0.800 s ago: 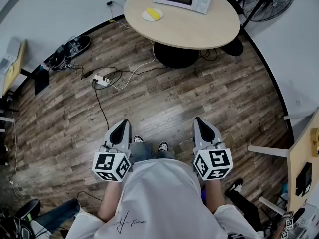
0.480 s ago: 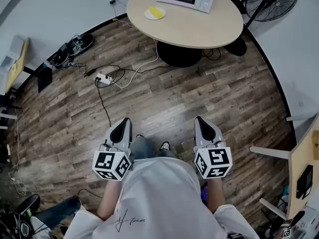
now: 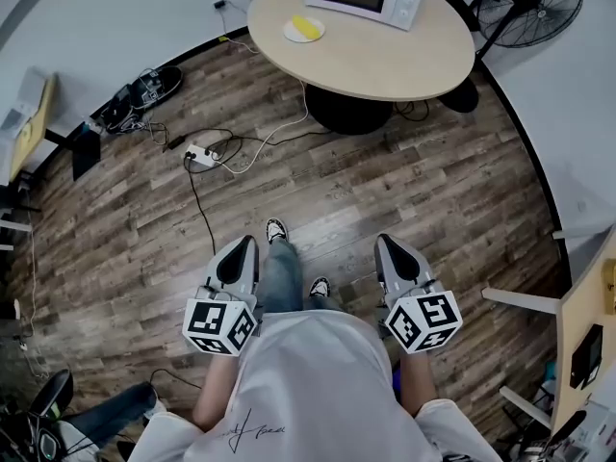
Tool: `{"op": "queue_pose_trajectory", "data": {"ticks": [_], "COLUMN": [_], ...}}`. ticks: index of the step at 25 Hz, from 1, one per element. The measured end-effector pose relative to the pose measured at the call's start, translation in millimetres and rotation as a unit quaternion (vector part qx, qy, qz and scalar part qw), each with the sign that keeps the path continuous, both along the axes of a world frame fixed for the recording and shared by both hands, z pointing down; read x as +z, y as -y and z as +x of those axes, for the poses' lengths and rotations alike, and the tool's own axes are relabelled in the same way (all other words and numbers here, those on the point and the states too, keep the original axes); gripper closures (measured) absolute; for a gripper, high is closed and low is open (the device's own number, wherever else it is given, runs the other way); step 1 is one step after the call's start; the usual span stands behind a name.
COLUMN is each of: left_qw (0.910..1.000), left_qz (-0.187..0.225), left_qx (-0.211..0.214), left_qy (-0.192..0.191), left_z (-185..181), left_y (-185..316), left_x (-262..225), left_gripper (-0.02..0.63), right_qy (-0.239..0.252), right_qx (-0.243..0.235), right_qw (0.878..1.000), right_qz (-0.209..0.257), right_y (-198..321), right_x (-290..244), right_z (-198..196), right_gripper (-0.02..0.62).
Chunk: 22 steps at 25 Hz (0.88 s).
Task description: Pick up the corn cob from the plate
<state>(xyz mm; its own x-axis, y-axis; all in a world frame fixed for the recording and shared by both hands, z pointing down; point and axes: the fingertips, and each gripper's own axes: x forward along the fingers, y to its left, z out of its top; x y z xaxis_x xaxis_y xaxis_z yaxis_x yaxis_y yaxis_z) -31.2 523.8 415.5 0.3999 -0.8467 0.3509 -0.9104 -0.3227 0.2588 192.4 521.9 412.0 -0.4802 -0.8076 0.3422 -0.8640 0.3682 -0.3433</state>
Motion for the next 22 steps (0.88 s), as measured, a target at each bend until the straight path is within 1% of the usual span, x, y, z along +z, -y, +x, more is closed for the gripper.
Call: {"op": "queue_pose_trajectory", "data": {"ticks": [4, 7, 11, 15, 19, 22], "left_qw": [0.9999, 0.9997, 0.9997, 0.9996, 0.9991, 0.9986], "left_qz": [0.0, 0.002, -0.002, -0.01, -0.015, -0.015], "left_qx": [0.012, 0.024, 0.025, 0.026, 0.04, 0.051], "left_qy": [-0.004, -0.004, -0.006, -0.006, 0.002, 0.004], "left_z": [-3.2, -5.6, -13.5, -21.5, -30.0, -36.3], "left_y": [19.5, 36.3, 64.8, 92.8, 118.6, 139.8], "left_x": [1.6, 4.0, 4.6, 7.3, 9.5, 6.3], "left_gripper": [0.615, 0.614, 0.614, 0.614, 0.611, 0.609], "right_qy": [-0.01, -0.024, -0.045, -0.052, -0.056, -0.048], "right_qx": [-0.003, -0.005, 0.001, 0.011, 0.022, 0.02], "right_qw": [1.0, 1.0, 0.999, 0.999, 0.998, 0.998], "right_qz": [-0.003, 0.004, 0.007, 0.005, -0.017, -0.029], "right_y": [13.7, 28.6, 56.5, 87.4, 117.1, 138.9], "right_x": [0.1, 2.0, 4.3, 9.0, 16.9, 17.2], "right_z": [-8.8, -14.9, -21.9, -27.7, -36.4, -46.7], "right_gripper": [0.583, 0.583, 0.583, 0.583, 0.583, 0.583]}}
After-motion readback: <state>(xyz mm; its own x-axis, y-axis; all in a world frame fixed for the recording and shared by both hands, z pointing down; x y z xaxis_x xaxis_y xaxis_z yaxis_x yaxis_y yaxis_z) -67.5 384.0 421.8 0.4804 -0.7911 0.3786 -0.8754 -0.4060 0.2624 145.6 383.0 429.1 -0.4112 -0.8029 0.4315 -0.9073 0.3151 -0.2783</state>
